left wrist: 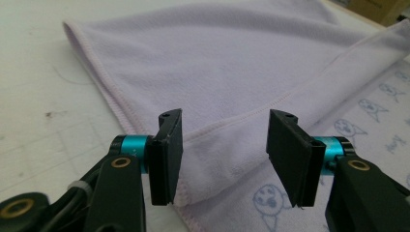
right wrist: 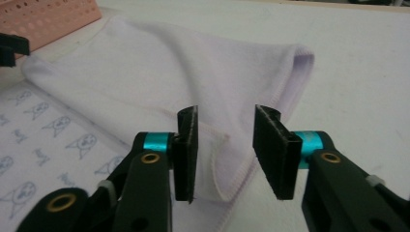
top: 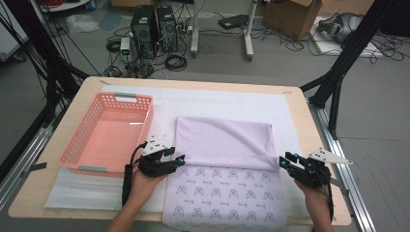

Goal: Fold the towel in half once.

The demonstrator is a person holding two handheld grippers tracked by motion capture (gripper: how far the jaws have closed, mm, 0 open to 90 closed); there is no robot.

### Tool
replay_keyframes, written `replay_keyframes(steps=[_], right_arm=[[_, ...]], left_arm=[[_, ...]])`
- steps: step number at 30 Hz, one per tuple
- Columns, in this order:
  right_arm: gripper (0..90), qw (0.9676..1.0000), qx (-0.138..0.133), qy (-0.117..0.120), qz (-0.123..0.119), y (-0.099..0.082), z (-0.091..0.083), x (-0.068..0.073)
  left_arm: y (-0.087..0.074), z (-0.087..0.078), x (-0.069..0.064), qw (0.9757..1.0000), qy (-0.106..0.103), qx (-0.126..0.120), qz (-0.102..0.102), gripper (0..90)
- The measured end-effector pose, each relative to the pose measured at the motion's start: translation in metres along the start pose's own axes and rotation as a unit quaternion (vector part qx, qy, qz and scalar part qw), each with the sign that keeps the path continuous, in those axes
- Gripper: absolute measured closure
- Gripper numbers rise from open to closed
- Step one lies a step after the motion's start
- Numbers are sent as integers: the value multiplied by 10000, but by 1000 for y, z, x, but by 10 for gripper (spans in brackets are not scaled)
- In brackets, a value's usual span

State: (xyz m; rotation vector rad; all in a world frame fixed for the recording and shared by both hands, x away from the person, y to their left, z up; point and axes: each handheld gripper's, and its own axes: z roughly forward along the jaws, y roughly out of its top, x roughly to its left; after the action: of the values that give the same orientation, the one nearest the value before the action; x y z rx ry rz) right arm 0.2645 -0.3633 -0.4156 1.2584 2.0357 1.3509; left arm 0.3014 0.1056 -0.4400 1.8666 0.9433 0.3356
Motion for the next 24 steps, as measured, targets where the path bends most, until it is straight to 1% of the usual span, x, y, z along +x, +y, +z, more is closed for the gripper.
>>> replay_keyframes(steps=[1,2,3,4,5,7,8,10,12,13,14,16,18,20,23,24], right_arm=[[579,9999,101,16,-37,2,4,2],[578,9997,215,22,-124,3,9,4],[578,9994,318,41,-155,3,15,5],[588,9991,404,35,-160,3,20,5],[633,9988,464,-4,-183,2,24,4],[813,9982,567,-66,-179,0,28,3],[856,9980,591,-27,-199,-2,28,3],[868,9979,598,20,-243,-5,25,5],[871,9977,591,64,-337,-9,18,9],[872,9976,545,122,-399,-12,15,11],[872,9975,538,212,-415,-15,10,14],[874,9967,528,332,-519,-22,2,18],[874,9959,565,368,-606,-28,-5,22],[874,9955,629,339,-618,-34,-11,21],[873,9964,574,333,-530,-39,-15,18],[873,9965,573,324,-522,-39,-15,18]], left_arm=[[0,5,0,10000,8,66,2,474],[-1,8,0,9999,9,162,20,478],[-2,11,0,9998,8,211,39,502],[-2,13,-1,9995,47,285,85,563],[-3,14,-1,9993,69,337,127,631],[-5,11,-3,9992,92,324,234,788],[-6,9,-4,9993,61,283,248,862],[-8,2,-5,9993,55,245,287,891],[-11,-5,-6,9994,92,166,306,895],[-13,-8,-6,9993,122,112,330,896],[-14,-12,-7,9992,124,103,375,897],[-16,-18,-8,9990,152,36,424,897],[-19,-25,-8,9990,148,-73,405,897],[-20,-30,-9,9990,179,-128,390,897],[-22,-32,-10,9991,149,-186,354,894],[-22,-31,-10,9992,156,-177,328,835]])
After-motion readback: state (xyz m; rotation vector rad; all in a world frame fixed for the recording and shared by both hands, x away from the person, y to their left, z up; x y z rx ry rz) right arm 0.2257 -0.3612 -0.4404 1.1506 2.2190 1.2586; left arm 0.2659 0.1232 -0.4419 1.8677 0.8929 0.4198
